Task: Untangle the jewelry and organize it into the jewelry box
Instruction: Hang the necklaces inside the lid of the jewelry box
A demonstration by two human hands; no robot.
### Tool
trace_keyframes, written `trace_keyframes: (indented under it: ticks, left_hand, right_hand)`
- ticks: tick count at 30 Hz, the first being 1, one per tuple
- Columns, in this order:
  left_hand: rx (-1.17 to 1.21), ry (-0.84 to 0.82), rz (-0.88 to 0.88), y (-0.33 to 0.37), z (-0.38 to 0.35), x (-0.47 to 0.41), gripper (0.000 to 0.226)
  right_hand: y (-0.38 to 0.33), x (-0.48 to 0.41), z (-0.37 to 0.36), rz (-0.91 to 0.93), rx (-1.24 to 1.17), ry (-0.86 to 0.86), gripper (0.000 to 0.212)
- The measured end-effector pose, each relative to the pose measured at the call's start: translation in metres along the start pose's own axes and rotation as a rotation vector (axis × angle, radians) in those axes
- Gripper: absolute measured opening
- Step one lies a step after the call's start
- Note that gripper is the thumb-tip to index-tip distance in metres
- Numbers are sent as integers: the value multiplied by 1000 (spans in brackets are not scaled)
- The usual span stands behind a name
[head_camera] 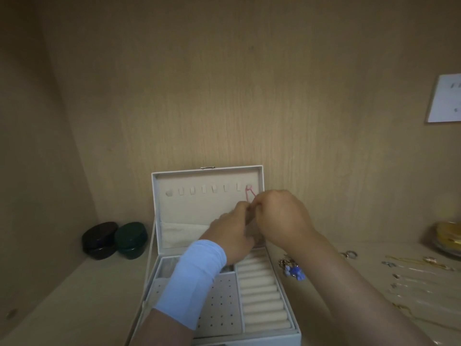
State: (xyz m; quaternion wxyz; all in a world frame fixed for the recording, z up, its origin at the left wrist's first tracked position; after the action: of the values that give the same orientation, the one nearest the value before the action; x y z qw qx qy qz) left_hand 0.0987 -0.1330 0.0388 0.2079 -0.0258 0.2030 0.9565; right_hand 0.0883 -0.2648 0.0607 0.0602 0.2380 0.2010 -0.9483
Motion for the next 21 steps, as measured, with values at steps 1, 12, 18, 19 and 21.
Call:
trace_keyframes:
  ticks: [1,12,18,19,21]
  left_hand:
    - [19,9,-9,1,0,0,56]
    - [-100,174,-26,-14,32,1,40]
    - [-295,149,-70,3,10,6,47]
    - [-304,219,-67,7,16,8,46]
    - [-239,325,-113,21,23,14,42]
  right_hand:
    - [1,0,4,22,-25,33,32]
    - [5,2,-9,175,19,-163,34]
    - [27,17,33,116,-82,-91,29]
    - [31,20,40,115,-75,-88,30]
    - [41,28,54,104,-42,-87,31]
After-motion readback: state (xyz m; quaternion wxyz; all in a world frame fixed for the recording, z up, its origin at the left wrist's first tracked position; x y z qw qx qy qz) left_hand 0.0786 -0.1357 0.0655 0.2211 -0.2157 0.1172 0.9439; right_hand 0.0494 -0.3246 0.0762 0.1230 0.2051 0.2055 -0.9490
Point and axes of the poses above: each hand's wrist, its own x-axis away from the middle knuckle, its own z-axis out of the back of the hand, y = z × x, the point moved 2 cm from there along -x, towards the middle knuckle, and after that the axes turned 5 degrees about -x, right-handed, at the moved point
